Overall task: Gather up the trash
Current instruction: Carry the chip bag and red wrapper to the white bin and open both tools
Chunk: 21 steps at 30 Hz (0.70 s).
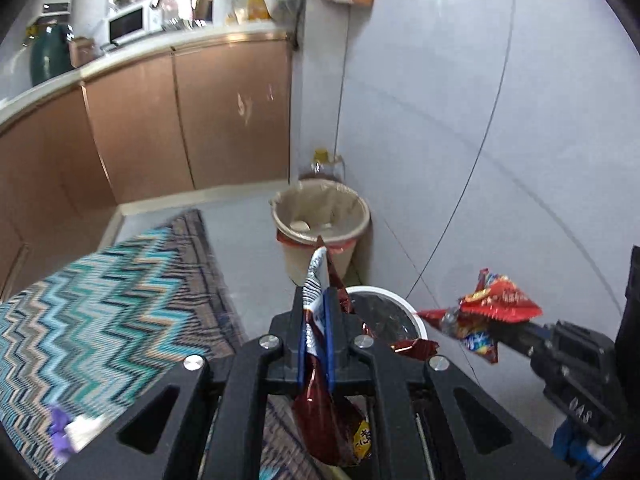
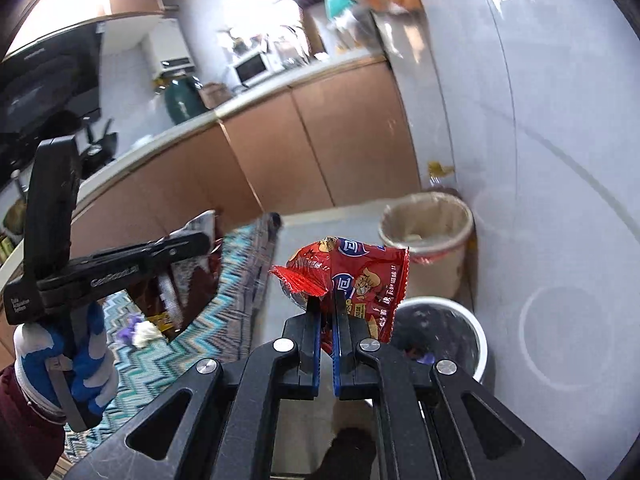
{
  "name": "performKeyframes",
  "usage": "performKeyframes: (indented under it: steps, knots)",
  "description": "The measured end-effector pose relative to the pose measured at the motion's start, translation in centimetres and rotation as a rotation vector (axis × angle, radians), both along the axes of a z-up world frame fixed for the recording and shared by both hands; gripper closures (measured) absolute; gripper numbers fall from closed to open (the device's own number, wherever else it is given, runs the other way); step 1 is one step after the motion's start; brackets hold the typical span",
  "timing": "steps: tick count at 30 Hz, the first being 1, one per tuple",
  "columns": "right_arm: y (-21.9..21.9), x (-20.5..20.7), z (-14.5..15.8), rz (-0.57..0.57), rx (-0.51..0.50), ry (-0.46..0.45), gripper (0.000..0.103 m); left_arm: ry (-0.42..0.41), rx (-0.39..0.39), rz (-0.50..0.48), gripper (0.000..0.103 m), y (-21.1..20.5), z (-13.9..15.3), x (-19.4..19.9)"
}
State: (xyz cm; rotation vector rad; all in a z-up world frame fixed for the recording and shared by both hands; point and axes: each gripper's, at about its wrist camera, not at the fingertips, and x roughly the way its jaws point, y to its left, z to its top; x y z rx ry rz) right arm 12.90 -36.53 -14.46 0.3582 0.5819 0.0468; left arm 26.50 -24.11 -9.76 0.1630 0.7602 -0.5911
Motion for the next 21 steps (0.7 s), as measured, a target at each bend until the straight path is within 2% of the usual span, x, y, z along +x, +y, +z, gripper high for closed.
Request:
performKeyframes:
  steps: [4,11,16,18,21]
  knots:
    - [-1.9,2.4,-2.9,-0.023,0.020,0.059,0.099,0.057,0.040,-0.005,0.096,-4.0,-3.4,3.0]
    - [-4.5,6.1,-7.0,-0.041,0.041,0.139,0.097,0.097,0.103,-0.009,0.093,-8.7,-7.9,5.7]
    - [-5.7,8.0,-9.3,-0.057,0.042,0.191,0.094,0.132,0.124,0.004,0.082,-10.4,-10.2,7.1]
    - [-6.0,8.4,-10.1,-0.066,0.045,0.205,0.092,0.146,0.116,0.010,0.074,-10.7,-10.7,7.5]
    - [-6.6,8.6,-11.3,-0.085,0.050,0.226,0.083,0.163,0.113,0.007,0.073,-11.0,-11.4,7.7]
